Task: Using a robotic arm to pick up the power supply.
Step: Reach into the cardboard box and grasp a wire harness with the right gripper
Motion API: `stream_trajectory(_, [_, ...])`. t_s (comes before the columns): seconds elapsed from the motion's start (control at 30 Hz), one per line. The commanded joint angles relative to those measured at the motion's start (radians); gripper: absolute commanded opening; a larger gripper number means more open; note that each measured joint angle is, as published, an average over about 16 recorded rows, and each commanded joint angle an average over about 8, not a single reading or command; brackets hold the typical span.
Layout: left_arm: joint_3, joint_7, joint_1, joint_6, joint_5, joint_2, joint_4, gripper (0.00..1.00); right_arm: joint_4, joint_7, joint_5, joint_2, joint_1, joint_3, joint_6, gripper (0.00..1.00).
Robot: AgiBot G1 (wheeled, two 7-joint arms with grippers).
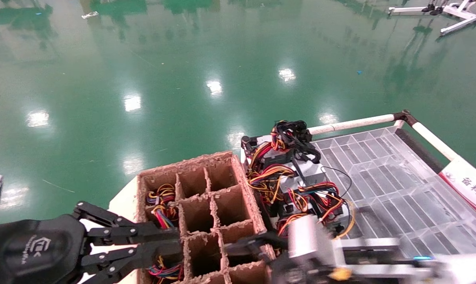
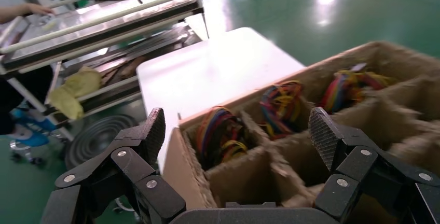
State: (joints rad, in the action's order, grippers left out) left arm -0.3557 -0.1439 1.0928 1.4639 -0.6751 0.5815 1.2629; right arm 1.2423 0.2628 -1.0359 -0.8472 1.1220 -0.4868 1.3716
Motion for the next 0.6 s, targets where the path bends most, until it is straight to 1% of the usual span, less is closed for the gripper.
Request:
stream_trajectory(0.03, [0.000, 0.000, 0.000, 0.000, 0.000, 0.000, 0.000, 1.00, -0.005, 0.010, -0.030, -0.035, 0.009, -0.024, -0.011, 1.00])
stream_trajectory(0.27, [0.000, 0.000, 0.000, 0.000, 0.000, 0.000, 0.000, 1.00, -0.046, 0.039, -0.104, -0.147, 0.038, -0.089, -0.042, 1.00])
stream_trajectory(0.3, [0.000, 0.000, 0.000, 0.000, 0.000, 0.000, 0.000, 1.00, -0.054, 0.042, -0.115, -0.161, 0.042, -0.098, -0.044, 0.98])
stream_trajectory(0.33, [0.000, 0.000, 0.000, 0.000, 0.000, 0.000, 0.000, 1.00, -0.061, 0.046, -0.126, -0.175, 0.047, -0.107, -0.046, 0.94])
stream_trajectory(0.4, [0.000, 0.000, 0.000, 0.000, 0.000, 0.000, 0.000, 1.00, -0.077, 0.052, -0.148, -0.202, 0.056, -0.125, -0.051, 0.79])
stream_trajectory(0.43, [0.000, 0.000, 0.000, 0.000, 0.000, 0.000, 0.000, 1.00, -0.086, 0.055, -0.159, -0.216, 0.061, -0.134, -0.053, 0.69])
stream_trajectory(0.53, [0.000, 0.000, 0.000, 0.000, 0.000, 0.000, 0.000, 1.00, -0.112, 0.063, -0.189, -0.252, 0.074, -0.158, -0.057, 0.33])
stream_trajectory(0.57, [0.000, 0.000, 0.000, 0.000, 0.000, 0.000, 0.000, 1.00, -0.120, 0.065, -0.198, -0.263, 0.078, -0.165, -0.059, 0.22])
stream_trajectory(0.6, [0.000, 0.000, 0.000, 0.000, 0.000, 0.000, 0.000, 1.00, -0.128, 0.067, -0.205, -0.272, 0.082, -0.171, -0.059, 0.14])
